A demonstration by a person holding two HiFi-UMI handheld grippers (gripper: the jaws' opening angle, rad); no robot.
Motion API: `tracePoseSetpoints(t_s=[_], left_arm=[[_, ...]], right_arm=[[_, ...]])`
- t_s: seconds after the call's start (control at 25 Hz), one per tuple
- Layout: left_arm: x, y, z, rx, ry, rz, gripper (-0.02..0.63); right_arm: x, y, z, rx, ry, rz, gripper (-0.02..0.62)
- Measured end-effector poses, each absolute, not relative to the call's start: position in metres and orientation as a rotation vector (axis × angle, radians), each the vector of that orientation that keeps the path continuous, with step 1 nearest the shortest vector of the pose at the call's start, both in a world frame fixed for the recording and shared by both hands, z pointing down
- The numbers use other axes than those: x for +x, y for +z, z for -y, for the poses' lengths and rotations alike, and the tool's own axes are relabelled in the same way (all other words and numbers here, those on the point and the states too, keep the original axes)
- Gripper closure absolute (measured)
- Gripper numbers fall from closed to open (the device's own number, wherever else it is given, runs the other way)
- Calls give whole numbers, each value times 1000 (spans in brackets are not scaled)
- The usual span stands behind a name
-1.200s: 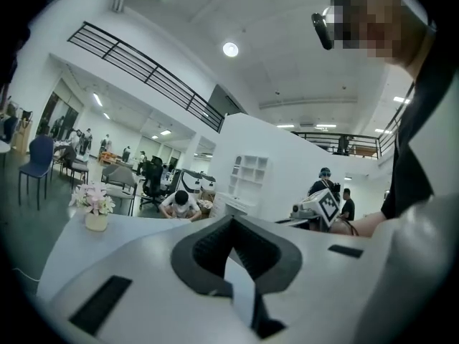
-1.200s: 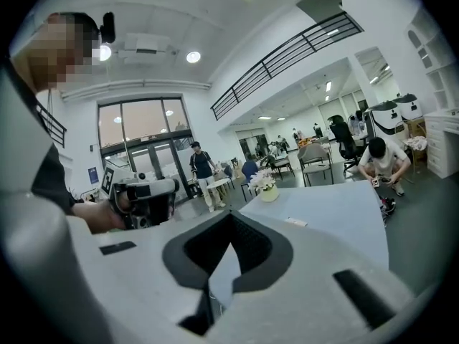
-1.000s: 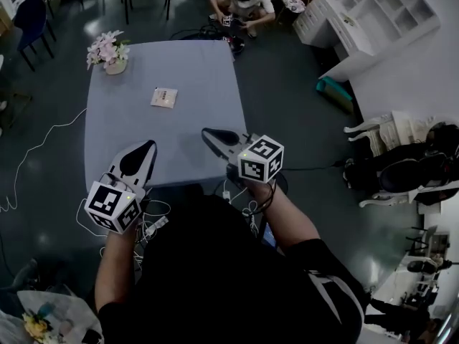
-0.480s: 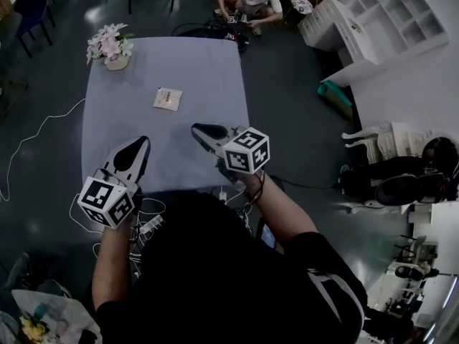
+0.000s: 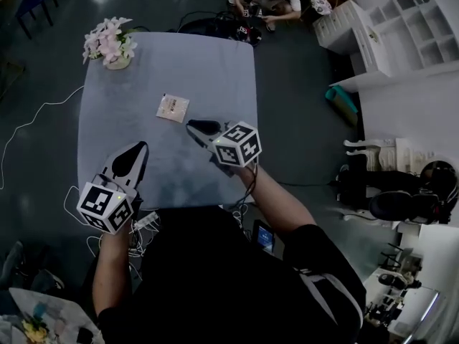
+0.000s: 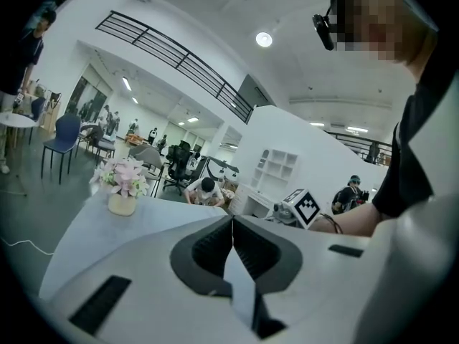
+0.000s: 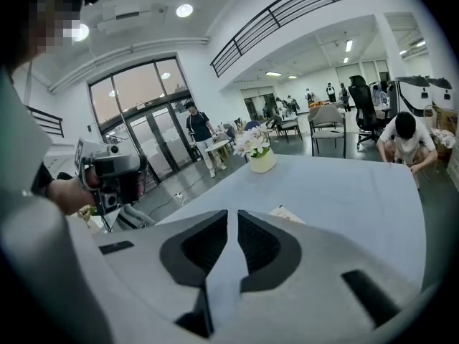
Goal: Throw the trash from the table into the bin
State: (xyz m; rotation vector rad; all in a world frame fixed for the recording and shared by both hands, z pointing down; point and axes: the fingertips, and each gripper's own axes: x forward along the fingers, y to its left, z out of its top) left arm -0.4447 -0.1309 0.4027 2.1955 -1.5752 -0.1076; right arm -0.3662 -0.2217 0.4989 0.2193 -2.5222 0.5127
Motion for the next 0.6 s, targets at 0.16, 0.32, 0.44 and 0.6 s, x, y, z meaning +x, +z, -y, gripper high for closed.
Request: tracePoseSetpoints(t_s=[0.16,0.32,0.44,0.6], left_arm=[[-457,427,148,2133,-85,1568,592],[-470,449,163,2083,-62,1558,592],[-479,466,175,2059,-52,1551,592],[-485,483,191,2040,-45,1539,592]], right_arm=[[-382,529,244,197,509,2453,555],[-398,559,265,172,490,2391,507],[-408,583,279,149,454,2345,480],[-420,611,296,120,392,2286,431]])
